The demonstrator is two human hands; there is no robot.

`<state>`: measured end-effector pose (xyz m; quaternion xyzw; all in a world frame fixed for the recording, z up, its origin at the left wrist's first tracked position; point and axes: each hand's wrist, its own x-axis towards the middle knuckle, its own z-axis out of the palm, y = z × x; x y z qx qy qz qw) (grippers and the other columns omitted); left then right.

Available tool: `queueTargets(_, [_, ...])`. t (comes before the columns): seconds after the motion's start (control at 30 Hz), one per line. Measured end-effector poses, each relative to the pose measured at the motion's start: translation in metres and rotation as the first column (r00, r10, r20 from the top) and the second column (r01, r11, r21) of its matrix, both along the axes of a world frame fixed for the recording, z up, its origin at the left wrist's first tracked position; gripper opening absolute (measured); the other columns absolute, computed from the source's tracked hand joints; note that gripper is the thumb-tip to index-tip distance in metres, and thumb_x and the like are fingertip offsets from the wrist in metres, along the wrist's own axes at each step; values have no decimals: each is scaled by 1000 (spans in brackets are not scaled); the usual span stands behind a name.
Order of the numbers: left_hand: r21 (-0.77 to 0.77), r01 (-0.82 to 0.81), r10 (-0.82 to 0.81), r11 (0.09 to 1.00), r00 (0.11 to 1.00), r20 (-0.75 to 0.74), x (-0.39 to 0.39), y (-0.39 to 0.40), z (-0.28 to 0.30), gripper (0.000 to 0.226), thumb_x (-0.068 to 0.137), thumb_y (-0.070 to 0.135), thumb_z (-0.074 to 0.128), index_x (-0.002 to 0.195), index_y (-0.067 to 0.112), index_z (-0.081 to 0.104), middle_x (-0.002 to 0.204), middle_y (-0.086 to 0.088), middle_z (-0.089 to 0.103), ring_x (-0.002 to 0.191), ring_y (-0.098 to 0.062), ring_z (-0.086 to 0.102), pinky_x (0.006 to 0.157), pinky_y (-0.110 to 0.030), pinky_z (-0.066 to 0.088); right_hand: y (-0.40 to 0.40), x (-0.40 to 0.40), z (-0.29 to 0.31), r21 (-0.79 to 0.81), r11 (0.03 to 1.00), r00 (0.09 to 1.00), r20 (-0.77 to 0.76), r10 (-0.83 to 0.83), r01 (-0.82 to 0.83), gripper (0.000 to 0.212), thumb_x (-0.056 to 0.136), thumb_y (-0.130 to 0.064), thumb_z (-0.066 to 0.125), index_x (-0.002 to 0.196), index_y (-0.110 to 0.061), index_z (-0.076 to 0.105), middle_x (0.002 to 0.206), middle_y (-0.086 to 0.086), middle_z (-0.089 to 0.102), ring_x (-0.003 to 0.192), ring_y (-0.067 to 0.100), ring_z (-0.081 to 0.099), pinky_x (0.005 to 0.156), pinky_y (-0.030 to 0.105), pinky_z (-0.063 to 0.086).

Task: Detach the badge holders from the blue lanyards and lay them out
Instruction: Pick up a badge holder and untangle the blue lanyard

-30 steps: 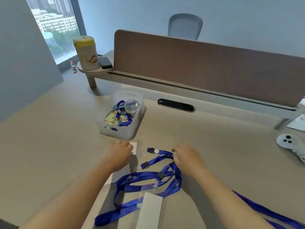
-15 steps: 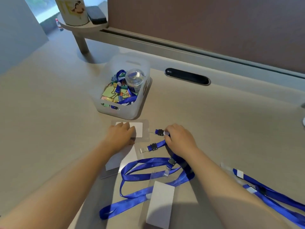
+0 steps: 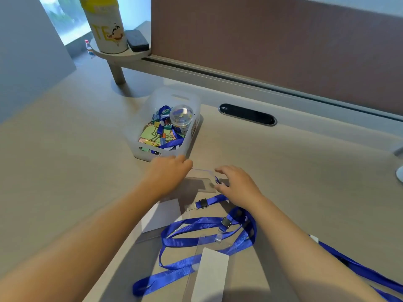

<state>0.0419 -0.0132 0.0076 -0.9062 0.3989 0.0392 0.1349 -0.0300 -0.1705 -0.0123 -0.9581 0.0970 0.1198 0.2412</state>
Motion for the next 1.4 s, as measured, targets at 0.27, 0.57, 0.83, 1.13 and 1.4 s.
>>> queueTargets(0.27, [-295,-119,112,948,993,-39,4,-15,44,23,92,18,45,114,14,47,109,-9,65,94,-26,61,77,-33,49,-4,-6,32,200,967,954,220,-203,159,29,96,-19,41,102,-1,63,96,13,66,89,27,58,74,31,42])
queueTargets(0.57, [-724,-424,199,544,903,-380,3,-26,89,37,89,24,51,122,8,47,123,-13,58,113,-27,52,94,-39,42,-9,-2,104,330,932,850,439,-292,150,22,93,-15,46,92,1,61,81,17,65,76,31,59,75,43,50])
queueTargets(0.83, [-877,-92,189,472,982,-1,-19,-48,127,37,82,24,60,114,6,57,122,-17,59,115,-32,51,98,-43,38,-19,-3,157,496,857,863,363,-352,140,23,92,-16,48,70,-16,56,60,-5,57,48,9,44,47,16,38])
queueTargets(1.13, [-825,149,23,546,981,192,-13,-53,165,27,78,29,61,97,13,70,119,-17,63,112,-35,56,95,-51,41,-25,-6,205,536,839,864,376,-335,92,27,93,-20,49,66,-22,55,65,-4,57,50,5,46,50,16,38])
queueTargets(1.4, [-884,-134,-107,447,974,-201,-7,-64,191,37,85,28,54,119,12,58,118,-10,64,99,-15,55,86,-27,42,-31,-6,231,627,778,882,344,-322,40,22,91,-14,52,70,-16,60,61,-3,53,45,6,34,43,12,31])
